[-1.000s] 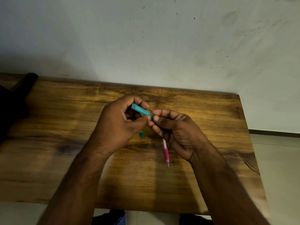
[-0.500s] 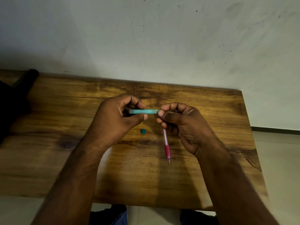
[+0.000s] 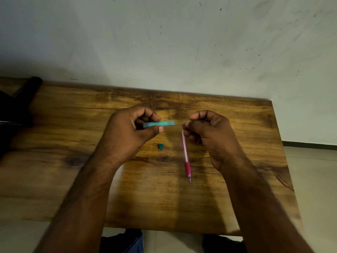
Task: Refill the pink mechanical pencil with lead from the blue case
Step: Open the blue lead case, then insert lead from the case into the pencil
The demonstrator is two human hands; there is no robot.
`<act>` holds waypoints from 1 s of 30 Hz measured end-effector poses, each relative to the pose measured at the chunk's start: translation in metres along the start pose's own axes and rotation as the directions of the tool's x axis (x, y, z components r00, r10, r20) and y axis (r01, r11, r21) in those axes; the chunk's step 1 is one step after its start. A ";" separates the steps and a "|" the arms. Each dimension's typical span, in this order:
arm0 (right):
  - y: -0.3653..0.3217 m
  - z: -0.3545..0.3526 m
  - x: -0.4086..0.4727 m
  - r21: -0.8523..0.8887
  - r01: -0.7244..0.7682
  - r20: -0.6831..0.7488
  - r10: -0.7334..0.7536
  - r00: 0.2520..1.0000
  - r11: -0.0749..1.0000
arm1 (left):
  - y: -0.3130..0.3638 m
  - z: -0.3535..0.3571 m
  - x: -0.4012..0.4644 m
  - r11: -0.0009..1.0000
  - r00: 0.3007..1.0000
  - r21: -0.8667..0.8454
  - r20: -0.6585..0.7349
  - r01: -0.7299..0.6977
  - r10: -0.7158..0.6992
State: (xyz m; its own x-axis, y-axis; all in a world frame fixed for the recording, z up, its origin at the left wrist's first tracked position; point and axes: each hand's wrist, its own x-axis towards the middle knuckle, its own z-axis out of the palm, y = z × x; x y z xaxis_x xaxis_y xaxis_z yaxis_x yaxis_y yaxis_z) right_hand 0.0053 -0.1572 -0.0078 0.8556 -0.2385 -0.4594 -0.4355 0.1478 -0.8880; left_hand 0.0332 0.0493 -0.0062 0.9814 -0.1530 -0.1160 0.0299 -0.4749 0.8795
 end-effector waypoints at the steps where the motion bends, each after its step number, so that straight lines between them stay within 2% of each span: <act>1: 0.001 -0.002 0.002 -0.045 0.024 -0.032 -0.026 0.999 0.999 | -0.001 0.001 0.001 1.000 1.000 0.005 -0.011 0.014 -0.014; 5: 0.003 -0.011 0.006 -0.190 0.117 -0.136 -0.144 0.980 0.975 | -0.005 0.008 0.002 0.987 0.996 0.157 -0.084 0.044 -0.031; 8: 0.004 -0.013 0.007 -0.218 0.154 -0.181 -0.195 0.964 0.964 | -0.008 0.015 0.001 0.954 0.993 0.295 -0.119 0.058 -0.023; 12: 0.003 -0.011 0.007 -0.153 0.169 -0.155 -0.193 0.969 0.974 | -0.012 0.022 0.002 0.910 0.989 0.401 -0.135 0.103 -0.053; 15: 0.004 -0.009 0.007 -0.182 0.197 -0.125 -0.222 0.967 0.963 | -0.013 0.025 0.003 0.885 0.988 0.449 -0.140 0.126 -0.070; 18: 0.004 -0.007 0.006 -0.279 0.240 -0.096 -0.275 0.957 0.930 | -0.011 0.024 0.002 0.885 0.990 0.452 -0.121 0.114 -0.065; 23: 0.006 -0.002 0.004 -0.396 0.322 -0.002 -0.352 0.936 0.860 | 0.000 0.021 0.002 0.954 0.995 0.300 -0.093 -0.002 0.031; 30: 0.005 0.001 0.001 -0.328 0.373 0.084 -0.367 0.927 0.868 | 0.002 0.022 0.003 0.963 0.995 0.261 -0.045 -0.070 0.085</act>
State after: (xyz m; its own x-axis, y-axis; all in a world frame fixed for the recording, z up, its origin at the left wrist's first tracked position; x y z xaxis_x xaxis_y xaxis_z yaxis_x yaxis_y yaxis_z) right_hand 0.0047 -0.1558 -0.0125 0.9760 -0.1945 -0.0982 -0.1504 -0.2752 -0.9495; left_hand 0.0316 0.0288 -0.0145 0.9880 -0.1532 -0.0202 -0.0894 -0.6729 0.7343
